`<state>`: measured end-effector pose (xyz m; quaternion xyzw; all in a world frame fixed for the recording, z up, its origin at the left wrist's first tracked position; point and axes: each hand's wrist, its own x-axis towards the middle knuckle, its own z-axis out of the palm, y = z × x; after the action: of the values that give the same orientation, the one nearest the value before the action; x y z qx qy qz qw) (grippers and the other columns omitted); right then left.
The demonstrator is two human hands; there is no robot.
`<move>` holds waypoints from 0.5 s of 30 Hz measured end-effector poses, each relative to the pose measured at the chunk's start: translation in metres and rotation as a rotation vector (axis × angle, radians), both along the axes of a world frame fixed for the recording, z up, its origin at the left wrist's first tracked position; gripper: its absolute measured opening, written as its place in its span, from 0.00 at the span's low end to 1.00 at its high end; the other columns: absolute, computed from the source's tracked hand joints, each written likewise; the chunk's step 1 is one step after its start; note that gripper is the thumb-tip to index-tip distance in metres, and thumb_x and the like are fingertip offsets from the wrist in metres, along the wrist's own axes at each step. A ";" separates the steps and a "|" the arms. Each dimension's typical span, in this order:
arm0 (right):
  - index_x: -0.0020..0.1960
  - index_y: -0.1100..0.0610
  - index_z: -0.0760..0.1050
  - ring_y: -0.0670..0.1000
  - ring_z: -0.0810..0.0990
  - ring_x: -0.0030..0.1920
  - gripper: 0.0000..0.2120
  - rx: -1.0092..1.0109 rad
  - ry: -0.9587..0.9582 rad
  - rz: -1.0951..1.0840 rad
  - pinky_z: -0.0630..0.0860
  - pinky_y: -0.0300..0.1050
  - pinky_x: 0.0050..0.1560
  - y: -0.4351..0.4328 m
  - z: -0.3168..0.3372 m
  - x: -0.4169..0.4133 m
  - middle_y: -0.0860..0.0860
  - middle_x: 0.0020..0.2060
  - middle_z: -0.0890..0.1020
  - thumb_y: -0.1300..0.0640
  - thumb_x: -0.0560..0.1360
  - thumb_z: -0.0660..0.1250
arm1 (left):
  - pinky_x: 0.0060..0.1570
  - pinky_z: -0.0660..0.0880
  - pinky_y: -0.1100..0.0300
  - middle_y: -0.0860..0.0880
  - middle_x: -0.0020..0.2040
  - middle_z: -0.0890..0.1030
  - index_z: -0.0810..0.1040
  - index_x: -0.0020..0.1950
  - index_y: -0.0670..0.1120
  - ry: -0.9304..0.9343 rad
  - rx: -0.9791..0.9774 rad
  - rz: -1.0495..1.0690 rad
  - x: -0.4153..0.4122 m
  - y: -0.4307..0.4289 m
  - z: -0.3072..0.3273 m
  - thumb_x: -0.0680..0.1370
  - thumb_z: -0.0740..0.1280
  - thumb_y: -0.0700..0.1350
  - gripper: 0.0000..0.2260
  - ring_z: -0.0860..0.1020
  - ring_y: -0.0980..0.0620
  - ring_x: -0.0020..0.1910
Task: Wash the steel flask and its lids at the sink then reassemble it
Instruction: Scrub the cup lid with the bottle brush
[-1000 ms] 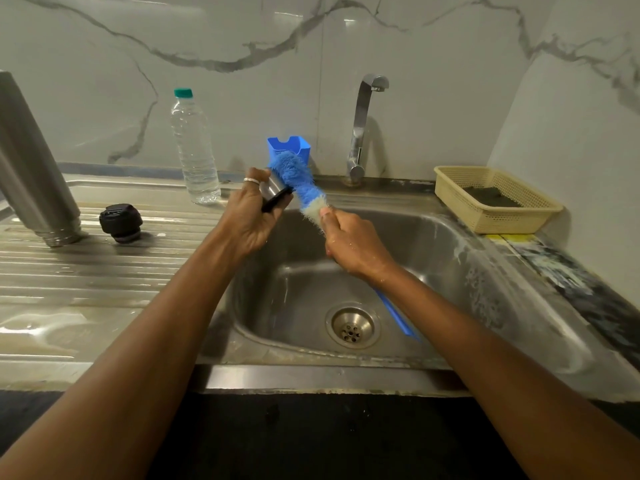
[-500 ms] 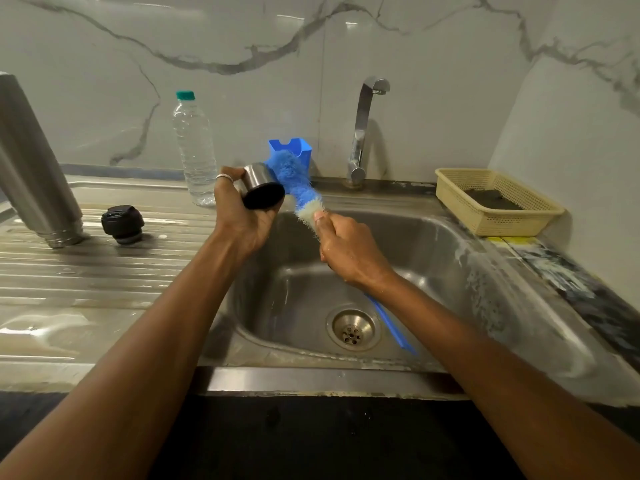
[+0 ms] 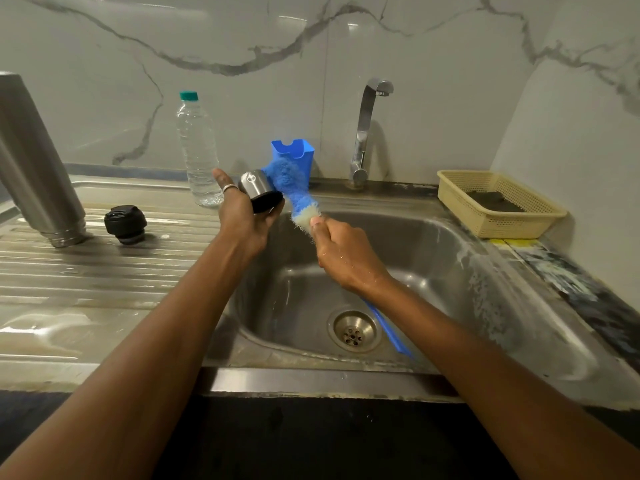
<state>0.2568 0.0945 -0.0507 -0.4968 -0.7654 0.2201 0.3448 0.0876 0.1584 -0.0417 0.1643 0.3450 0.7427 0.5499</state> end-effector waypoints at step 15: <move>0.57 0.56 0.76 0.52 0.80 0.41 0.20 0.007 -0.074 -0.052 0.68 0.46 0.41 0.000 0.003 -0.002 0.49 0.37 0.78 0.46 0.86 0.49 | 0.55 0.82 0.47 0.40 0.54 0.85 0.76 0.59 0.43 0.082 0.018 -0.054 0.008 -0.002 0.001 0.81 0.57 0.67 0.28 0.85 0.44 0.53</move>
<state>0.2546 0.0949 -0.0476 -0.5230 -0.7652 0.1901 0.3237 0.0956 0.1564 -0.0402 0.2089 0.3561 0.7231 0.5538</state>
